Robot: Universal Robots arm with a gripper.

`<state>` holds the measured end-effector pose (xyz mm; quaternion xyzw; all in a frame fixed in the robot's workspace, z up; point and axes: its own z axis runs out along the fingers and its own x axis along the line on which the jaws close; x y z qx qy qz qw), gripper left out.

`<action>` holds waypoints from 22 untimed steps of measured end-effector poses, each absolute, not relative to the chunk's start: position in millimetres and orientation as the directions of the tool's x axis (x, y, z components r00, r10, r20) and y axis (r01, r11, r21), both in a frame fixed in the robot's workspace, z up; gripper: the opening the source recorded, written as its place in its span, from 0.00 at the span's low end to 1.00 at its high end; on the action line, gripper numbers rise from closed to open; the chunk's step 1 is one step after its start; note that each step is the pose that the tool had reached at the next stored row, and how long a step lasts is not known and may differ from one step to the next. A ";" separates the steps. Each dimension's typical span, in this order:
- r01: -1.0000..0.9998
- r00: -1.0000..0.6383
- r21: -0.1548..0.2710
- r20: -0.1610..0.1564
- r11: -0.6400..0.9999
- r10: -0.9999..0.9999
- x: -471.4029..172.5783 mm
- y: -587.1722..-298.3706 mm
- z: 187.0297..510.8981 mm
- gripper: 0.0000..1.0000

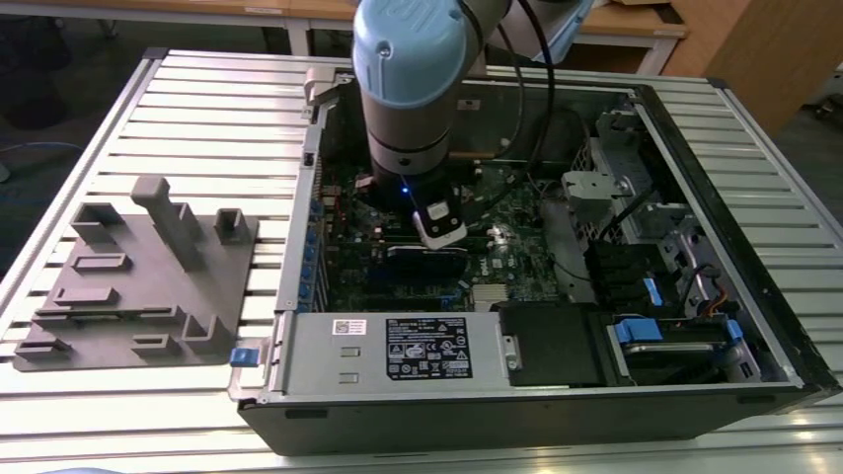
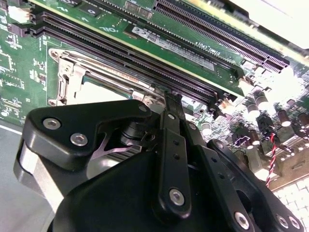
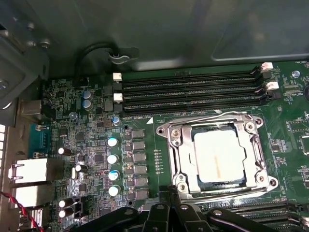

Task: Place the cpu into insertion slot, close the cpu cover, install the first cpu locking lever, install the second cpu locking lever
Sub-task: 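Install the second cpu locking lever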

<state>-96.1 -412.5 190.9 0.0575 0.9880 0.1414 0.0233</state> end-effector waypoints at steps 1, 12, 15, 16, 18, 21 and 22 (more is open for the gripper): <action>0.107 -0.992 0.282 -0.030 0.953 0.120 -96.1 -412.5 190.7 0.11; 0.107 -0.992 0.282 -0.030 0.953 0.120 -96.1 -412.4 189.4 0.11; 0.107 -0.992 0.280 -0.030 0.954 0.120 -96.1 -412.2 191.2 0.11; 0.107 -0.992 0.278 -0.031 0.955 0.120 -96.1 -412.2 191.7 0.11; 0.107 -0.992 0.273 -0.031 0.956 0.120 -96.1 -412.2 192.1 0.11; 0.107 -0.992 0.265 -0.032 0.958 0.120 -96.1 -410.9 192.1 0.11; 0.107 -0.992 0.265 -0.032 0.958 0.120 -96.1 -410.2 192.1 0.11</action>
